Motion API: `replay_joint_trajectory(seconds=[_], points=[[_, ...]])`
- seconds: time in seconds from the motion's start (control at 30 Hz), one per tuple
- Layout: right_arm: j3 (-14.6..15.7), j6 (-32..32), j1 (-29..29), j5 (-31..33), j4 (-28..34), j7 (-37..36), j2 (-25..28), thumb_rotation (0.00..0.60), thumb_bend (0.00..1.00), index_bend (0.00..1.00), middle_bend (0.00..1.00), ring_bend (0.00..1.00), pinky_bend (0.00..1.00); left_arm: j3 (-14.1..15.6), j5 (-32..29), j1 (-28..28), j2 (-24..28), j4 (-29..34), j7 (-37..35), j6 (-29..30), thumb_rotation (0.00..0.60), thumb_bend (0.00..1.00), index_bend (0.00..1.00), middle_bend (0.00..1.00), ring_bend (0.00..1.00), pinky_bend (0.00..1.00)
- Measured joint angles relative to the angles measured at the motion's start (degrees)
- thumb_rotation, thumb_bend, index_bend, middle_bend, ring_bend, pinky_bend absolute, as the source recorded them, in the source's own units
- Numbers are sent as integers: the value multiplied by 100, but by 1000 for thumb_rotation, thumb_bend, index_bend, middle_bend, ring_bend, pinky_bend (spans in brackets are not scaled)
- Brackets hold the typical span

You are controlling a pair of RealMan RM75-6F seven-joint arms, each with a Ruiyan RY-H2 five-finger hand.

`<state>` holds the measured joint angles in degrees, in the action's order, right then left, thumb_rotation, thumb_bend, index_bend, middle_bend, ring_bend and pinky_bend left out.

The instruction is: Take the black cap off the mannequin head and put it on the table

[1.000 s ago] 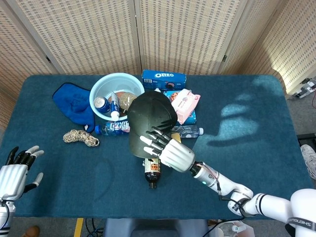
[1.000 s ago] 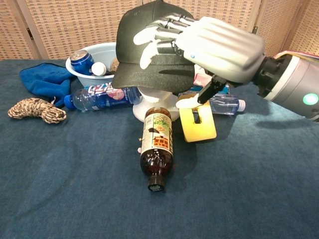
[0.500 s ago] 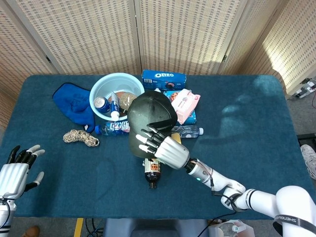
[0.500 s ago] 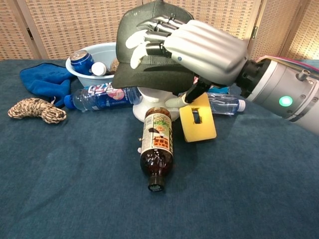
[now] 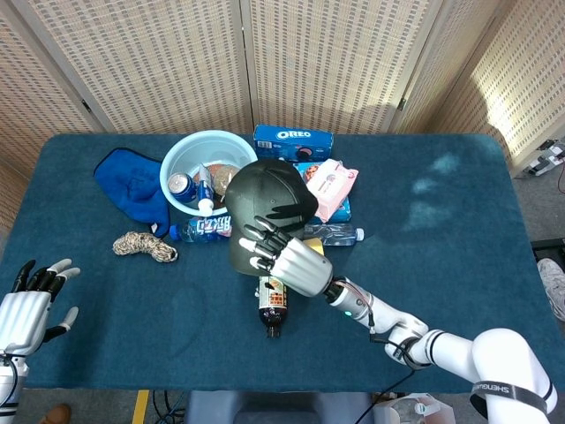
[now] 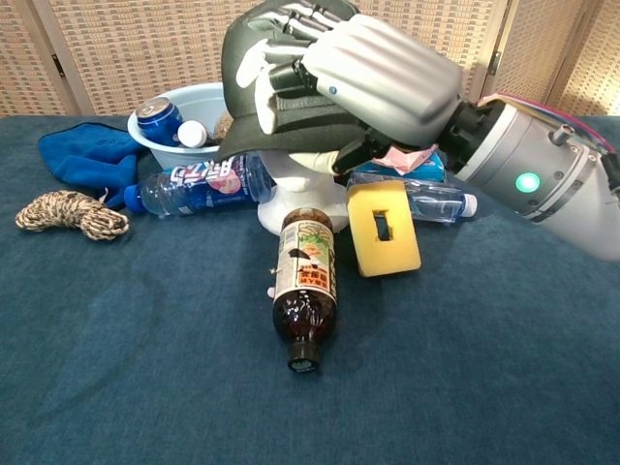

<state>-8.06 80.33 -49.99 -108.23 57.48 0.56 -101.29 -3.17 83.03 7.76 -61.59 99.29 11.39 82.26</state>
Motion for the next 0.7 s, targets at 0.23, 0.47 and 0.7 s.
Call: replay_joint_trajectory(seconds=[0.23,0.47,0.7], points=[[-50,238,-117,39,-323,-114,-122,600,472,698,347,109,0,4,-26,8,-5,-34,-27,-27,600,293,251,162,163,19],[-151,389,-279,155,-663,-266,-266,600,480,732,377,133,0,4,-39,19,-26,-81,-66,-47,600,293,251,162,163,19],[-224,641,-472,203,-886,-455,-382,600,480,738,393,148,0,10,-40,-15,-22,-108,-107,6,600,293,251,162,163,19]])
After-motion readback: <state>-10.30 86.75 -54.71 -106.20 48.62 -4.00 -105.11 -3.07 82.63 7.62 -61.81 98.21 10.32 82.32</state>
